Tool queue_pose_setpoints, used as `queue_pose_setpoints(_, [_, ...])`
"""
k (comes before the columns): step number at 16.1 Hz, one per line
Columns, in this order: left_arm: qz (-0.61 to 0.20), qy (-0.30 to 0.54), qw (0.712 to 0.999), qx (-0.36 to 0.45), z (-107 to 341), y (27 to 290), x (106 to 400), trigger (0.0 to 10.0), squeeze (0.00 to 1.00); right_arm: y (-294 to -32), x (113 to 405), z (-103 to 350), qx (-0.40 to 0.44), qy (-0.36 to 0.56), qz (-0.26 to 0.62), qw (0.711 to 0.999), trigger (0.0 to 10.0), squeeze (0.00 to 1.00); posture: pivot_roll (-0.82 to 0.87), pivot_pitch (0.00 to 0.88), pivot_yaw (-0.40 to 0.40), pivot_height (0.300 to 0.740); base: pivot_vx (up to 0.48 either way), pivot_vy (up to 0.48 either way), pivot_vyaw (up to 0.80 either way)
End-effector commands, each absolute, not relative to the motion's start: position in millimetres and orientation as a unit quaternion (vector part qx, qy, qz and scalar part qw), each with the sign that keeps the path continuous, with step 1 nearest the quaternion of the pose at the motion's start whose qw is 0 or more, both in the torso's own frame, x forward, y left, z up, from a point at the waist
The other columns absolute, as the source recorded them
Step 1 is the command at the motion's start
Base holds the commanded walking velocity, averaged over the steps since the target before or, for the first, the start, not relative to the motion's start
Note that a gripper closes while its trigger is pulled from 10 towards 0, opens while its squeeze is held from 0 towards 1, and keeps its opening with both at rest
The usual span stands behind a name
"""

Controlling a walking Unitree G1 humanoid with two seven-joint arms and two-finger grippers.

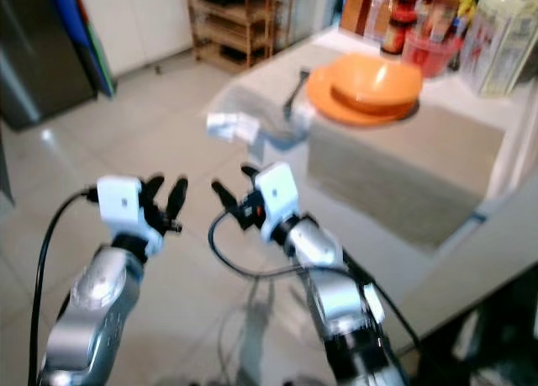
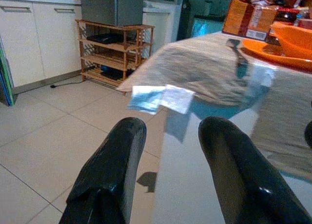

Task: Setting the table

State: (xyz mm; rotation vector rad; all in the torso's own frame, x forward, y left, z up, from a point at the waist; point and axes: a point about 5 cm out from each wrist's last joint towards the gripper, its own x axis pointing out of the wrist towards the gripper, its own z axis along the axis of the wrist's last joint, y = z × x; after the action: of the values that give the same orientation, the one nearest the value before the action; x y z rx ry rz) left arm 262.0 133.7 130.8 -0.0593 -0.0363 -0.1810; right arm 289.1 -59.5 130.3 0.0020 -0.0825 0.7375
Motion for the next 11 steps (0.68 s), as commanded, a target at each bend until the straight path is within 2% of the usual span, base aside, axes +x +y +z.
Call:
queue_pose_setpoints(1, [-0.077, -0.016, 0.997, -0.022, 129.5, 141.4, 260.5, 10.0, 0.00, -52.7, 290.1, 139.3, 0.007, -0.055, 0.364, 0.930, 10.0, 0.00, -0.06, 0.088, 0.012, 0.740, 0.000, 0.480, 0.00])
queue_pose_setpoints(2, [-0.076, -0.030, 0.996, -0.023, 132.0, 141.7, 259.7, 10.0, 0.00, -53.0, 290.5, 139.7, 0.007, -0.055, 0.363, 0.930, 10.0, 0.00, -0.06, 0.088, 0.011, 0.740, 0.000, 0.334, 0.00])
queue_pose_setpoints(5, [-0.070, -0.038, 0.997, -0.007, 135.7, 144.7, 258.4, 10.0, 0.00, -56.0, 292.6, 147.5, 0.030, -0.067, 0.363, 0.929, 10.0, 0.00, -0.06, 0.088, 0.007, 0.740, 0.097, 0.000, 0.00])
queue_pose_setpoints(8, [-0.069, -0.052, 0.996, -0.008, 140.4, 146.5, 258.9, 10.0, 0.00, -58.6, 296.7, 161.0, 0.033, -0.094, 0.360, 0.928, 10.0, 0.00, -0.05, 0.083, 0.003, 0.740, 0.435, 0.000, 0.74])
queue_pose_setpoints(11, [-0.071, -0.055, 0.996, -0.009, 141.5, 145.5, 258.6, 10.0, 0.00, -56.7, 299.6, 164.2, 0.032, -0.093, 0.344, 0.934, 10.0, 0.00, -0.05, 0.082, 0.001, 0.740, 0.480, 0.000, 0.15])
